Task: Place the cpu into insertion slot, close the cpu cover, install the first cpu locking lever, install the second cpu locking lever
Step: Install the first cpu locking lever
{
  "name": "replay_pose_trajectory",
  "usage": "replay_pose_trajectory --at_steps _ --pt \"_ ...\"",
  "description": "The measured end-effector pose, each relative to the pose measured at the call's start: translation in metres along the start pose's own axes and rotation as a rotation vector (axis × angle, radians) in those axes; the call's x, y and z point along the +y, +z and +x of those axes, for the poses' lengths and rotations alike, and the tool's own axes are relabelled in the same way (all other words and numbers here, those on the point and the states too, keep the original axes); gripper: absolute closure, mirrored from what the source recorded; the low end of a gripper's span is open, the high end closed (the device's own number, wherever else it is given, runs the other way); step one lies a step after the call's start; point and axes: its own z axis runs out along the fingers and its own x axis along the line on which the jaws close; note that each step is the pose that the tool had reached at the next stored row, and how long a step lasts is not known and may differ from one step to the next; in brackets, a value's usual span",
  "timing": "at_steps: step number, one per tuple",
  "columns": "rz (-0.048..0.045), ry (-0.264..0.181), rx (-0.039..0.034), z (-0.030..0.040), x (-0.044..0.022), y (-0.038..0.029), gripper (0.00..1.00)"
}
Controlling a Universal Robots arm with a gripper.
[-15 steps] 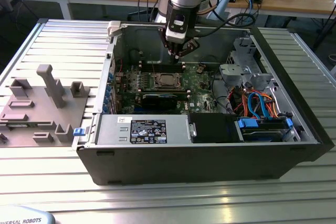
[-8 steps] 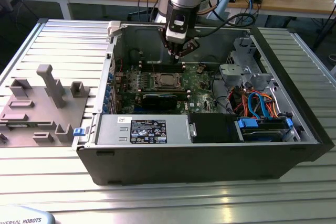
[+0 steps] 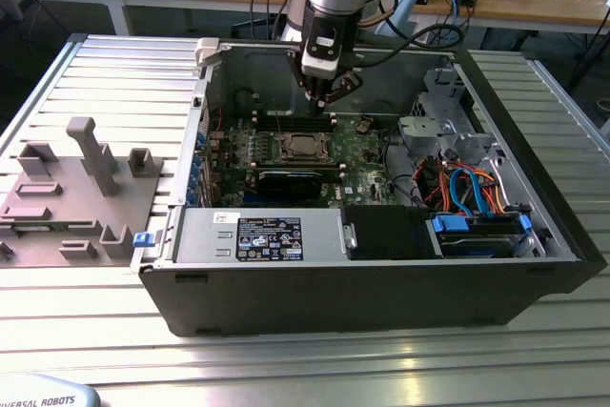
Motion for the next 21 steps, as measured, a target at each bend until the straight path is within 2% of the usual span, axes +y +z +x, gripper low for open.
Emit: replay_pose_trajectory --at_steps 21 --pt "0.0003 -0.014 -0.0006 0.0000 0.0000 0.0002 0.89"
